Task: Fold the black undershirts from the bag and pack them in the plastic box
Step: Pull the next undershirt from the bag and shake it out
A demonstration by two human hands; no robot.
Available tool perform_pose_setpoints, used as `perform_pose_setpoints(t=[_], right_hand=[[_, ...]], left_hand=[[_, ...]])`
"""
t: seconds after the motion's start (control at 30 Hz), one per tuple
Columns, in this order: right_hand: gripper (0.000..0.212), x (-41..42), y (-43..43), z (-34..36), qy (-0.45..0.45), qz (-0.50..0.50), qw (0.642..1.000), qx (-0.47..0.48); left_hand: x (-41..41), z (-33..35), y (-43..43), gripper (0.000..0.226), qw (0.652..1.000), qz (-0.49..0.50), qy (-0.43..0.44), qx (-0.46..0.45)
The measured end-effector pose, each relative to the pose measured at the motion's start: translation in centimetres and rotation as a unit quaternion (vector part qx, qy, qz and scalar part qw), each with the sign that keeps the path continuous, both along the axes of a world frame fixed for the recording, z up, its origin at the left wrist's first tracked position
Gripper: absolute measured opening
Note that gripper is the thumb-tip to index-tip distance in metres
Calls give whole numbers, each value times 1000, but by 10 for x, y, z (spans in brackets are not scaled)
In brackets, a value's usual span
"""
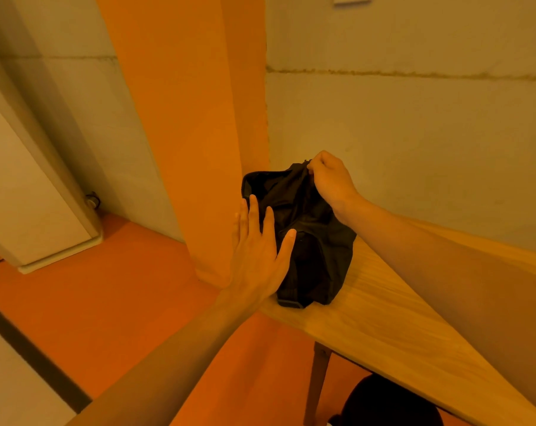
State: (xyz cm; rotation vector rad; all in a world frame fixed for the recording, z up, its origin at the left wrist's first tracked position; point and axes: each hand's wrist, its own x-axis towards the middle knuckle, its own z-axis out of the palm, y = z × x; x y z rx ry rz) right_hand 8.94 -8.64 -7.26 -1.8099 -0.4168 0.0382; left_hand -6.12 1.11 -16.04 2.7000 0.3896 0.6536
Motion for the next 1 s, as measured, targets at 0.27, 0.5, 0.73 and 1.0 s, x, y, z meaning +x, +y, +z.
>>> perform_pose_setpoints(t=[0.27,0.5,0.73,1.0], right_hand=[[20,-7,-18,24,63,19,992,109],[15,-13,-54,53,66,39,981,179],[16,-19,-127,86,63,8,967,245],[16,-25,-208,107,62,-31,942,329]], left_hand=[[21,36,-9,76,999,-39,-13,-23],[52,58,-13,62,994,-32,-23,-101],[56,97,-62,24,980,-87,-131,-119],[68,137,-137,24,966,-203,-34,-154]])
